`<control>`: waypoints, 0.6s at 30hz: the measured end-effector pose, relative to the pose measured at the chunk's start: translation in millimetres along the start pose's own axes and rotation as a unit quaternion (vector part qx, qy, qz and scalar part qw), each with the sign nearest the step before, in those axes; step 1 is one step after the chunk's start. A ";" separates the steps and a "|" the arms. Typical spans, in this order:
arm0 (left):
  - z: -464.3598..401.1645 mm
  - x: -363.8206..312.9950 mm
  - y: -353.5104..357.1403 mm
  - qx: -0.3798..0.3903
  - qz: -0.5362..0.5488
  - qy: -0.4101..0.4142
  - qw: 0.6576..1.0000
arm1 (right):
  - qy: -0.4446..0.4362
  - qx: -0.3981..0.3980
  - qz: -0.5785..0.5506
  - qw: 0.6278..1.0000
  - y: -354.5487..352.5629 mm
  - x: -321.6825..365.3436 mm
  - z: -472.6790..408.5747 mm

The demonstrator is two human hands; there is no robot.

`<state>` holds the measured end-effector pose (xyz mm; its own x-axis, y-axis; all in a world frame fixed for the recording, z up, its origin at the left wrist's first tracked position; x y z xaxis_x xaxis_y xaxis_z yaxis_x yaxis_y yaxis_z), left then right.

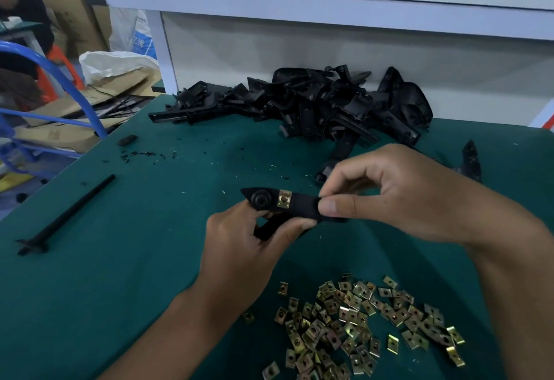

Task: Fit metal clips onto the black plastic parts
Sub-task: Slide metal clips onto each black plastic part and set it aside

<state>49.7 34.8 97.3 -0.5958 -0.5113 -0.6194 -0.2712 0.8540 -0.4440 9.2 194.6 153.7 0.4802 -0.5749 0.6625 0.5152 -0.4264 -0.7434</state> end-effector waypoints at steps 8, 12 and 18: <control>-5.5 -1.1 -13.3 -0.058 -0.035 0.028 0.997 | -0.036 -0.113 -0.091 0.989 -1.0 0.5 -8.5; -5.5 6.5 -18.5 -0.084 -0.033 -0.006 0.996 | -0.051 -0.214 -0.176 0.960 11.0 1.4 -16.7; -1.6 8.9 -9.1 -0.031 -0.012 -0.025 0.999 | -0.057 -0.251 -0.241 0.936 -24.5 -8.3 -3.9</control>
<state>45.6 22.6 96.9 -0.5504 -0.5351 -0.6408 -0.3320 0.8446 -0.4201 -10.3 207.1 166.0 0.3660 -0.1658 0.9157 0.3063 -0.9077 -0.2867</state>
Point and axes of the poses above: each hand's wrist, its own z-axis away from the middle knuckle, its own y-axis out of the palm, x = y × z, the point moved 7 cm from there along -z, towards the middle knuckle, and after that the axes turned 9 degrees about x, right-handed, at the moved point
